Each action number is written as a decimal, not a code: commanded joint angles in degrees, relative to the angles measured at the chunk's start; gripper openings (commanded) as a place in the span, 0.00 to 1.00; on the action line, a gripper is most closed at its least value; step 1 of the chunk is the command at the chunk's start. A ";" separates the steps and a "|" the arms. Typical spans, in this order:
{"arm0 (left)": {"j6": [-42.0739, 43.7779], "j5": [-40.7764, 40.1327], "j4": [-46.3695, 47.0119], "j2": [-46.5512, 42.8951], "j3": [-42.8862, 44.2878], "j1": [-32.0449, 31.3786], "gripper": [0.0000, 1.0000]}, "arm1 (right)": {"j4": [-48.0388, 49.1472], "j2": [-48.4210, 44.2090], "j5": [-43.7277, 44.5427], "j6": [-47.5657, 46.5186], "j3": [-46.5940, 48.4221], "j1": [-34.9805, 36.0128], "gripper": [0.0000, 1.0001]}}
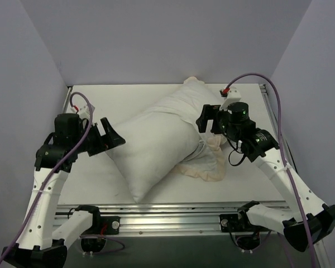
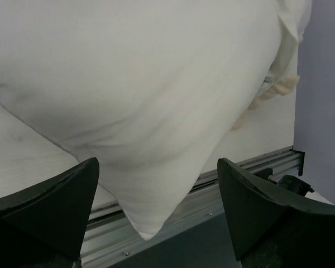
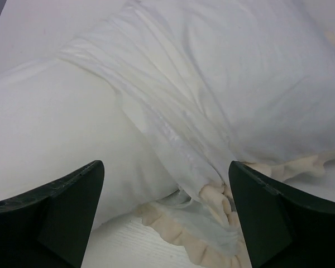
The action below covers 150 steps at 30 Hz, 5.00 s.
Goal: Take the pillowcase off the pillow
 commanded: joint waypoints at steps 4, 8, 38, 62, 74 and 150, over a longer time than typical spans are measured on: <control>9.57 -1.36 6.08 14.65 13.23 0.12 0.94 | 0.77 7.94 -11.32 -8.64 6.08 1.25 0.90; 12.04 1.63 15.12 24.51 16.04 -0.05 0.94 | 1.56 14.78 -13.09 -10.75 12.48 2.21 0.90; 12.04 0.15 16.13 23.75 4.71 -10.60 0.02 | -13.03 60.16 -2.12 -26.85 46.70 5.66 0.00; 12.84 -23.23 -4.11 -0.17 7.54 -5.24 0.02 | -9.18 54.81 7.16 -4.95 47.14 -23.28 0.04; 6.77 -22.54 19.28 21.35 10.68 -3.75 0.08 | 1.80 28.80 1.50 -0.31 22.81 -6.77 0.79; 16.17 -31.06 13.85 13.56 10.08 -25.03 0.02 | 5.52 22.71 6.77 2.34 0.54 -6.64 0.00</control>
